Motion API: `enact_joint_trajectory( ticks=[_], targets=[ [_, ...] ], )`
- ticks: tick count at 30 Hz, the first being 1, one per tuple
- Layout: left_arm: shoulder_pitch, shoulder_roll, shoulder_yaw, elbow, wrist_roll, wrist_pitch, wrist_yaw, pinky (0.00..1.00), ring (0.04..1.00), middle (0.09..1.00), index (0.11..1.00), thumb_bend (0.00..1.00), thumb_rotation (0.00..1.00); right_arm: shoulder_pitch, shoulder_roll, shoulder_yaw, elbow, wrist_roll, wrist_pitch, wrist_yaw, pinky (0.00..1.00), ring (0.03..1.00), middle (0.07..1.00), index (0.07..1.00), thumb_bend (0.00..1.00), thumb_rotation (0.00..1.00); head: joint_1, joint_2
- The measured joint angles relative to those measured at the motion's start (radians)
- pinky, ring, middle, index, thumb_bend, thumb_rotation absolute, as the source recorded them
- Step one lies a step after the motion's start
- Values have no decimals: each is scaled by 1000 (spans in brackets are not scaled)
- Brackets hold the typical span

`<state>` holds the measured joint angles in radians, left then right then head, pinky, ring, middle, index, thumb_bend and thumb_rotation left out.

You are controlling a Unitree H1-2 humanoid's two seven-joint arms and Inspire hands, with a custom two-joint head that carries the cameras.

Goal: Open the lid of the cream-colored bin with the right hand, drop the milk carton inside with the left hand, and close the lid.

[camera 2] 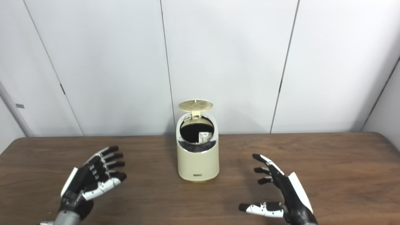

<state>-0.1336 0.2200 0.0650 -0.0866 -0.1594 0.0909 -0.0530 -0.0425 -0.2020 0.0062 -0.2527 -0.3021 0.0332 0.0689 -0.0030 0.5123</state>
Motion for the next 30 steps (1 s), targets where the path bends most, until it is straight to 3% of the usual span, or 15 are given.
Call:
enact_joint_trajectory(
  ticks=[2, 6, 8, 12, 14, 19, 23, 30],
  targets=[
    [4, 0, -9, 19, 49, -30, -1, 466, 578, 649, 681, 688, 94, -1, 0, 0, 0, 0, 1, 3, 627, 778, 894, 866, 710, 56, -6, -3],
    [6, 3, -21, 53, 115, -83, -3, 438, 545, 623, 652, 635, 8, -10, 1, 0, 0, -1, 9, 5, 597, 771, 887, 862, 706, 26, -15, -8],
    [9, 3, -23, 65, 131, -98, -3, 425, 531, 616, 644, 625, 1, -25, 0, 0, 0, -1, 22, 6, 645, 774, 885, 865, 707, 11, -17, -9],
    [15, 3, -27, 75, 163, -105, -3, 417, 525, 619, 644, 615, 0, -75, -6, -10, 14, 1, 26, 6, 643, 770, 876, 858, 708, 120, -28, -12],
    [21, 3, -29, 76, 168, -108, -4, 412, 520, 618, 646, 619, 0, -113, -18, -13, 35, -1, 25, 5, 651, 778, 876, 859, 711, 213, -41, -21],
    [23, 3, -29, 91, 173, -145, -5, 423, 529, 621, 653, 614, 12, -237, -49, -12, 48, -29, 25, 6, 678, 776, 861, 835, 718, 256, -58, -34],
    [23, 3, -28, 117, 170, -177, -20, 424, 527, 618, 656, 614, 18, -349, -56, 12, 48, -87, 38, 12, 633, 754, 847, 822, 707, 315, -71, -49],
    [22, 3, -25, 120, 170, -179, -30, 429, 527, 617, 657, 630, 19, -560, -78, 101, 75, -172, 172, 111, 674, 814, 860, 862, 691, 436, -68, -55]
  ],
)
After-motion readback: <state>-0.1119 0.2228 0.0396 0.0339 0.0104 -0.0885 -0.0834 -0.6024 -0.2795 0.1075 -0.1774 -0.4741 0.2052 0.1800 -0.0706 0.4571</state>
